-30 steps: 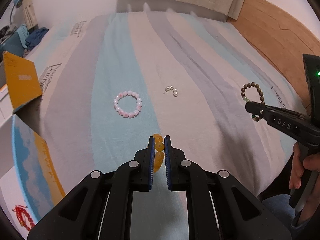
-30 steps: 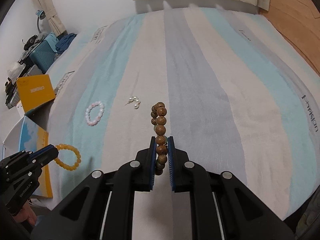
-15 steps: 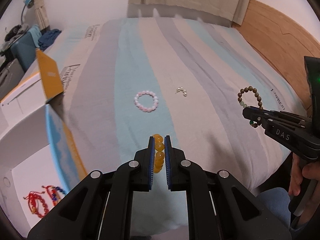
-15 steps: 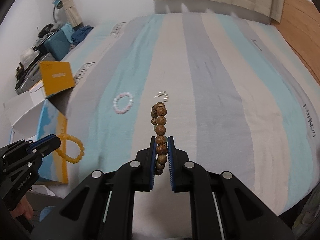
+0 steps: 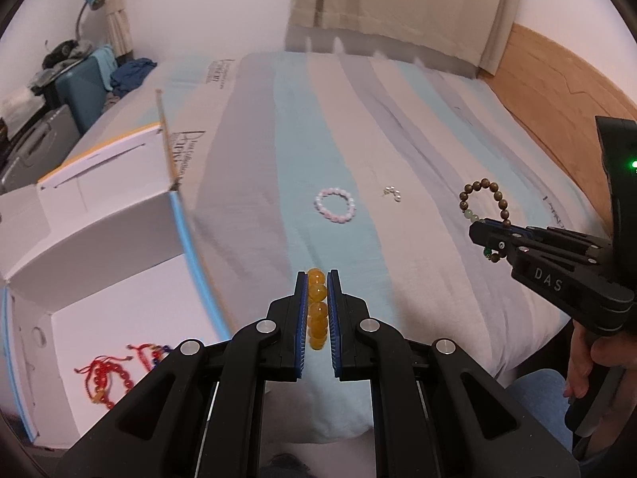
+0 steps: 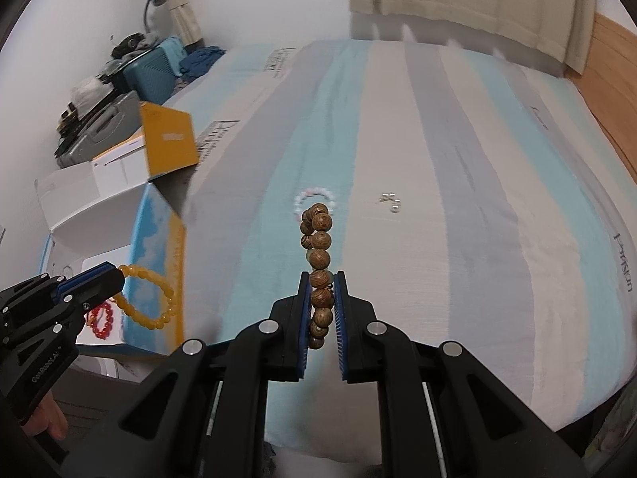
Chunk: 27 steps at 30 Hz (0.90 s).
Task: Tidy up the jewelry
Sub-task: 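Carry both held bracelets over the white cardboard box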
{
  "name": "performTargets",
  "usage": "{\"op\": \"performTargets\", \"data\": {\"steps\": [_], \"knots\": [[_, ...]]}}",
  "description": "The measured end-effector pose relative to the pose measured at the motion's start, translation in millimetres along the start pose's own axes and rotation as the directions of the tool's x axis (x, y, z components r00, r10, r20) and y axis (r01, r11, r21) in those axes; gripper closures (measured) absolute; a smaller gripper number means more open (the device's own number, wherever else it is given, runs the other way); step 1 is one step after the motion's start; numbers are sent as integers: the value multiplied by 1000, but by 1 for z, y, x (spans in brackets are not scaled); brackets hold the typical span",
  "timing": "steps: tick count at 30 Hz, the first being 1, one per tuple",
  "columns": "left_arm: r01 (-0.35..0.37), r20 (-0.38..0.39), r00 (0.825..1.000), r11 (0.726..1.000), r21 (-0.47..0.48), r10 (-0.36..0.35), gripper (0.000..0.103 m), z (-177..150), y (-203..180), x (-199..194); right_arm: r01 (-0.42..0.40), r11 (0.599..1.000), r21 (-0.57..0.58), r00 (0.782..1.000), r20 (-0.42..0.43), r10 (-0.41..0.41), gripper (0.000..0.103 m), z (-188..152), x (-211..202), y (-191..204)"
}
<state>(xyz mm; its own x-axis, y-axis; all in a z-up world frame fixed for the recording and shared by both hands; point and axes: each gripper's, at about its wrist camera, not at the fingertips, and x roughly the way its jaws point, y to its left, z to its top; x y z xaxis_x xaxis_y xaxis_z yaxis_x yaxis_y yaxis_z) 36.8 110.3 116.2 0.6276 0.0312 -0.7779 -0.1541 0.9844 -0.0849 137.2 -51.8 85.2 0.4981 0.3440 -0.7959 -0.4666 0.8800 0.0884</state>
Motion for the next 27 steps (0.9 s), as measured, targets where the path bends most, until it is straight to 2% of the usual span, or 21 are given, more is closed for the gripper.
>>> {"op": "performTargets", "data": {"steps": [10,27], "knots": [[-42,46,998,997,-70,45,95,-8,58,-40,-31,996,-87,1000,3,31,93,5,-2,74],[-137,22,989,969,-205,144,94,-51,173,-71,-128,960,-250,992,-26,125,93,-1,13,218]]}}
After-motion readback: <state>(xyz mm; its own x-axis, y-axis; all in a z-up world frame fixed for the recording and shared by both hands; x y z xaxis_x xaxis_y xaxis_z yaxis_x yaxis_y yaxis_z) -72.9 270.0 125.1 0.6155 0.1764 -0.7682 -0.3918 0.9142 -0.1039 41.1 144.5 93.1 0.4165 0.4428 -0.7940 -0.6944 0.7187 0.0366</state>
